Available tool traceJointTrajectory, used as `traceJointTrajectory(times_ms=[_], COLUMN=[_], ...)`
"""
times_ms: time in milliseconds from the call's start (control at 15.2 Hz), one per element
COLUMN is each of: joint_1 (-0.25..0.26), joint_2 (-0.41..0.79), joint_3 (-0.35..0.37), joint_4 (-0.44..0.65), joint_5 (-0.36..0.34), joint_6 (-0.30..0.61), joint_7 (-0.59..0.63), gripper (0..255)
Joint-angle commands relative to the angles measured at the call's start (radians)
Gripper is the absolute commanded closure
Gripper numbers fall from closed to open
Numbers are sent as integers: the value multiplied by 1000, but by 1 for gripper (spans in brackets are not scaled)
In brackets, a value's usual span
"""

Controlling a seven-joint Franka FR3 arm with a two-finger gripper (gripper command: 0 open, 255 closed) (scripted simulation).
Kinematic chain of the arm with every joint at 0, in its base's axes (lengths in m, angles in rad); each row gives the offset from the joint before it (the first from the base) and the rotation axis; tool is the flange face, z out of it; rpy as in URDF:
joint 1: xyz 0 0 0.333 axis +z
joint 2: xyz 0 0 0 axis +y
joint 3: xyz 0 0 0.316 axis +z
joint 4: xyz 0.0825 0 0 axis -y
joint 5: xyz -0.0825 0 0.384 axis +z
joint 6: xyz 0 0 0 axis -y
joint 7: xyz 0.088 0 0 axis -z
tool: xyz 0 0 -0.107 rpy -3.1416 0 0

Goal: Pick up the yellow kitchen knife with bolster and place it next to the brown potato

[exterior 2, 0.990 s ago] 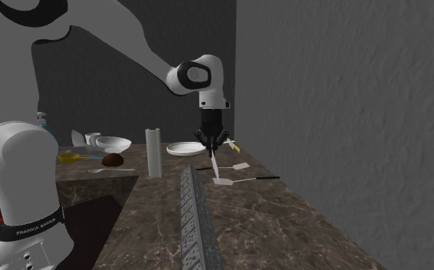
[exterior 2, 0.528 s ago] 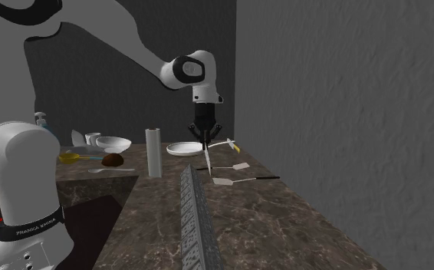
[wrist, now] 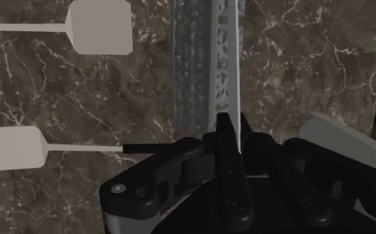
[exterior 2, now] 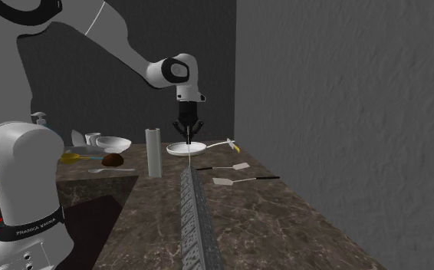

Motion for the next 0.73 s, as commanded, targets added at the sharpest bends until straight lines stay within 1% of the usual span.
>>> traceJointTrajectory(times_ms=[0, 330, 660], joint_1=[23, 82, 140], joint_2=[-4, 11, 50], joint_3=[28, 97, 160], joint_4=[-11, 4, 47], joint_5=[6, 31, 61], joint_6=[3, -10, -24], joint_7=[52, 165, 271], gripper=[255, 255, 255])
